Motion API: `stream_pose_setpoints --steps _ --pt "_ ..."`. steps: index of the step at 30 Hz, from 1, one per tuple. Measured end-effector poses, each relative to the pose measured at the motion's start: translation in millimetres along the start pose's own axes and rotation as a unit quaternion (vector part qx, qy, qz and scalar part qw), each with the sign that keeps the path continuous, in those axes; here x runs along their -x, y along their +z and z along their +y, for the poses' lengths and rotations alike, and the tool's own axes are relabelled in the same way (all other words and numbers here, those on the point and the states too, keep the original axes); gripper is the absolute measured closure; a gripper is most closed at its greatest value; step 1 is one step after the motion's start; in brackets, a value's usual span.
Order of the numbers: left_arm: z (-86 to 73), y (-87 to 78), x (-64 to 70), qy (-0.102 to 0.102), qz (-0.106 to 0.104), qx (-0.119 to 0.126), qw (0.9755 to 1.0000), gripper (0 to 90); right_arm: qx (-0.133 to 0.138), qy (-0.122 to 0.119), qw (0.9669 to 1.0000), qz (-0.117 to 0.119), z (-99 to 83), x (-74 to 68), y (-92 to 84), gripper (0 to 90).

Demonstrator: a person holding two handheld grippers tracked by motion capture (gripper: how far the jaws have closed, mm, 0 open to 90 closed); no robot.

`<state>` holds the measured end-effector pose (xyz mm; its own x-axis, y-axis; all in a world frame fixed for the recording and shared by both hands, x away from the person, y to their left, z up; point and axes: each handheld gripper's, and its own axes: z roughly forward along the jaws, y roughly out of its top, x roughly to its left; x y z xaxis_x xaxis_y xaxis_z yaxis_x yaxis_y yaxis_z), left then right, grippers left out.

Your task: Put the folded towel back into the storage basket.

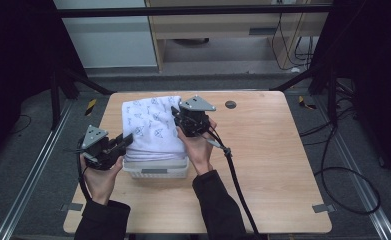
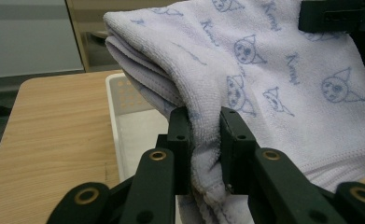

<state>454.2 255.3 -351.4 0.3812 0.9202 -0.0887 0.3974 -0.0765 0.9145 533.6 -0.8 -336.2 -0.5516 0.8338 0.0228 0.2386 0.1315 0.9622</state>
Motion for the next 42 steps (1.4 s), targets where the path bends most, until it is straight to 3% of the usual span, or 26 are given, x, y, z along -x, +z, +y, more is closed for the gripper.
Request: stream_pose_setpoints --steps 20,42 --pt "-10.1 17.3 -15.9 -0.006 0.014 -0.020 0.9997 75.4 -0.018 0.004 0.9998 -0.001 -13.6 -2.8 23.9 78.2" --pt "-24.2 42.7 -24.9 -0.006 0.018 -0.049 0.9986 75.4 -0.047 0.008 0.9988 -0.006 -35.6 4.4 49.1 78.1"
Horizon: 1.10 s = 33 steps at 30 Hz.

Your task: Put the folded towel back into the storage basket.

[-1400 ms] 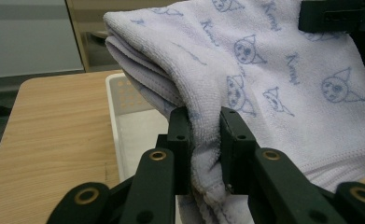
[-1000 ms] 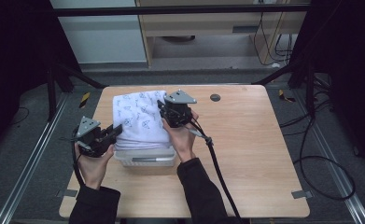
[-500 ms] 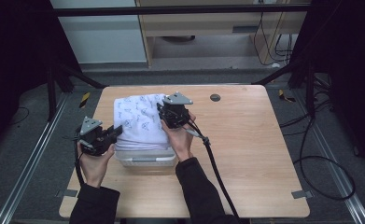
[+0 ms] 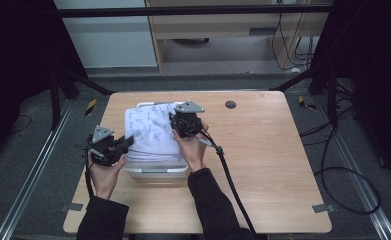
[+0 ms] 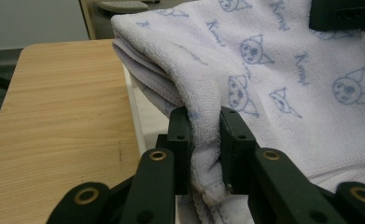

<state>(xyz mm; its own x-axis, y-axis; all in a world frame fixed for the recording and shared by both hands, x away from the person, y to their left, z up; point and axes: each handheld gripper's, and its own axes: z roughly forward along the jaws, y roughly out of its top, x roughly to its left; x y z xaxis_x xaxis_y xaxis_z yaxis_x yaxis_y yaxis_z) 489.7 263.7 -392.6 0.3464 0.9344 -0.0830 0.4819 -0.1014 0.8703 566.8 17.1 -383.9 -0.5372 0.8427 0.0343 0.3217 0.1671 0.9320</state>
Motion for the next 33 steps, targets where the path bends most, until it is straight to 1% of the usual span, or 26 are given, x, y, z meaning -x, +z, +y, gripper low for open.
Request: stream_pose_setpoints --steps 3,7,12,16,25,33 --pt "-3.7 6.6 1.1 0.003 0.002 -0.010 0.9999 75.4 -0.010 0.005 0.9999 -0.002 -6.5 2.3 4.3 78.1" --pt "-5.9 10.6 2.1 0.005 0.002 -0.015 0.9999 75.3 -0.013 0.004 0.9999 -0.003 -10.1 3.5 6.7 78.1" --pt "-8.1 15.5 2.5 0.009 0.001 -0.023 0.9997 75.4 -0.023 0.010 0.9997 -0.006 -16.6 6.7 10.9 78.1" --pt "-9.6 18.7 2.2 0.008 0.002 -0.027 0.9996 75.4 -0.024 0.012 0.9996 -0.006 -19.0 7.4 12.8 78.1" --pt "-12.8 25.2 4.7 0.014 0.002 -0.037 0.9992 75.3 -0.033 0.014 0.9993 -0.012 -26.6 10.2 15.9 77.8" --pt "-15.6 30.3 3.8 0.015 0.004 -0.048 0.9987 75.2 -0.041 0.011 0.9990 -0.016 -32.7 9.9 18.8 77.4"
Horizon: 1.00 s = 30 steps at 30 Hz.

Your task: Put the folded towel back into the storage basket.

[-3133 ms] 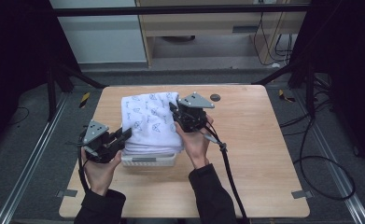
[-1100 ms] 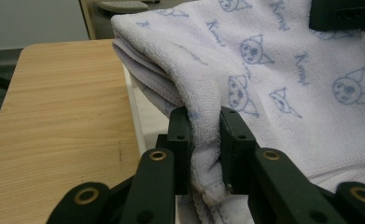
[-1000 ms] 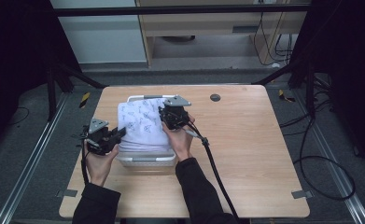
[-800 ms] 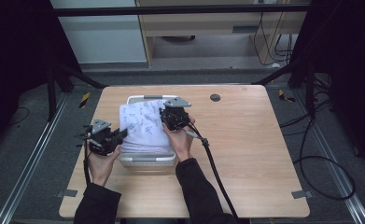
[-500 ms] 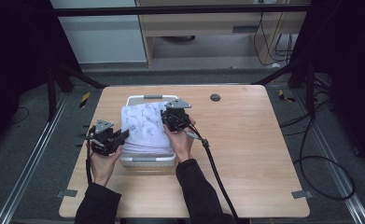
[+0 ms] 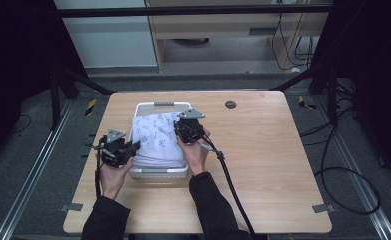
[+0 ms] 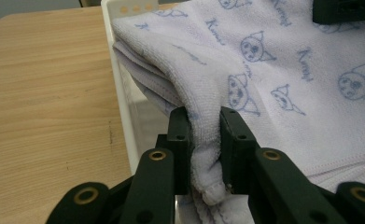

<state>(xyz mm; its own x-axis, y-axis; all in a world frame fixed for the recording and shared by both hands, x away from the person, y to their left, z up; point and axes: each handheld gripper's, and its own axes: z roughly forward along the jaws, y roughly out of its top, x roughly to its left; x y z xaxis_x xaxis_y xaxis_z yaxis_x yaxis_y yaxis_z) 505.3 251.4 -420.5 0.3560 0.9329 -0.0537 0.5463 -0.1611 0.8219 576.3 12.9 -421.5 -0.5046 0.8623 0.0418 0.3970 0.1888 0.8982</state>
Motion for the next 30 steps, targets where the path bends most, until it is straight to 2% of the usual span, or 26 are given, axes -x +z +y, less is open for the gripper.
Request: stream_pose_setpoints --steps 8,11,16,22,24,26,30 --pt "-1.8 4.5 1.3 0.004 0.004 -0.009 0.9999 74.8 -0.010 -0.004 0.9999 -0.004 -4.6 1.6 3.4 76.2" --pt "-2.3 5.9 0.4 0.004 0.006 -0.014 0.9999 74.5 -0.021 -0.005 0.9998 0.000 -5.4 2.3 5.7 74.8" --pt "-2.9 7.9 1.1 0.004 0.012 -0.018 0.9998 69.5 -0.051 -0.011 0.9986 -0.004 -9.5 6.2 11.1 65.0" --pt "0.6 0.1 2.9 0.003 0.012 0.001 0.9999 66.6 -0.028 -0.017 0.9994 -0.010 -6.3 11.8 3.7 52.6" --pt "1.9 -3.3 3.9 0.005 0.010 0.008 0.9999 64.7 -0.013 -0.008 0.9999 -0.003 -4.4 16.2 -5.1 46.9" --pt "3.4 -7.0 4.7 0.006 0.006 0.016 0.9998 64.2 -0.007 -0.004 1.0000 -0.005 -4.4 17.9 -8.7 45.3" --pt "5.8 -15.0 6.8 0.013 0.001 0.035 0.9993 59.6 0.016 0.009 0.9998 -0.004 -8.0 27.2 -27.1 38.8"
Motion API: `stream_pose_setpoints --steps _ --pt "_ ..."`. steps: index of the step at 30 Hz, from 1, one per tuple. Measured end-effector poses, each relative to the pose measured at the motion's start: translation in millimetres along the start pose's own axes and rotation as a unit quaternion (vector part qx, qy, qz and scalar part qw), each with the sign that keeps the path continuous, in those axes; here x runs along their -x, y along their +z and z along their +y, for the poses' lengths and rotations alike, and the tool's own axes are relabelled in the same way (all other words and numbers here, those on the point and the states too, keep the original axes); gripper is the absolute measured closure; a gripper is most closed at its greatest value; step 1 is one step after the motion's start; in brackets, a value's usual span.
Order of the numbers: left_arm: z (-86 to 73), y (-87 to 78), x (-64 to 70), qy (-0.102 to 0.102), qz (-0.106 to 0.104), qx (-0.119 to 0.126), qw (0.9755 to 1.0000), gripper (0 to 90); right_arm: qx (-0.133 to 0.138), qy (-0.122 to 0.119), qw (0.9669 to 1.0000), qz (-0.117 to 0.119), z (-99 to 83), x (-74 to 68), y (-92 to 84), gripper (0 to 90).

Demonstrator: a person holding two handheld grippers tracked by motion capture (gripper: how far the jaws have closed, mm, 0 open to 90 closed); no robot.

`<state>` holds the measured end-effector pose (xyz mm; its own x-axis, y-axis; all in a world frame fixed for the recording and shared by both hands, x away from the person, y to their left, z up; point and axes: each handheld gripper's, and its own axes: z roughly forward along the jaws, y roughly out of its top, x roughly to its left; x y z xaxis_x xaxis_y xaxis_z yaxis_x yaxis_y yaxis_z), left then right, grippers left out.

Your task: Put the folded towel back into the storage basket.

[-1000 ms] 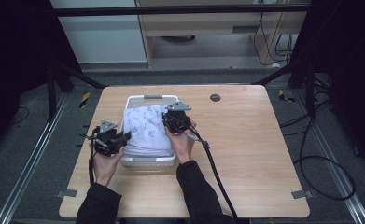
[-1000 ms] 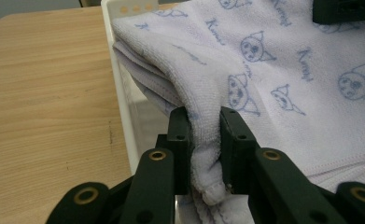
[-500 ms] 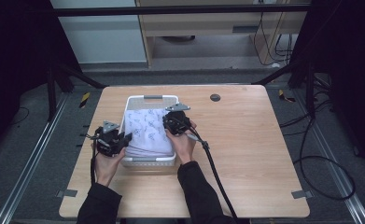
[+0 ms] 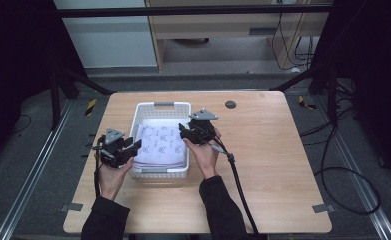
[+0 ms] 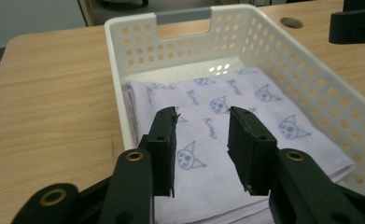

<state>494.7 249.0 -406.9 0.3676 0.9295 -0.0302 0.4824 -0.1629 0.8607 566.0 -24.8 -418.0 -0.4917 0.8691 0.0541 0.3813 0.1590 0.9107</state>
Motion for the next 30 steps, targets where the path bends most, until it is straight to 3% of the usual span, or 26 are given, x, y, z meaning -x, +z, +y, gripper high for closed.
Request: stream_pose_setpoints --steps 5,10,15,26,30 --pt "-0.1 -6.0 7.1 0.015 0.003 0.018 0.9997 54.7 0.004 0.019 0.9997 0.016 -10.4 16.8 -22.3 30.8" --pt "-3.1 -7.3 13.5 0.026 0.008 0.014 0.9995 48.5 0.010 0.032 0.9992 0.023 -26.3 37.6 -48.1 24.7" --pt "-9.5 -9.8 15.1 0.027 0.008 0.013 0.9995 44.0 0.018 0.027 0.9993 0.017 -44.8 54.3 -75.3 21.9" --pt "-24.5 -28.5 14.4 0.027 0.008 0.028 0.9992 36.2 0.026 0.043 0.9987 0.009 -92.0 88.1 -129.1 20.1" --pt "-30.3 -36.6 14.6 0.030 0.006 0.030 0.9991 34.6 0.022 0.051 0.9985 -0.001 -101.1 98.9 -137.6 20.0"
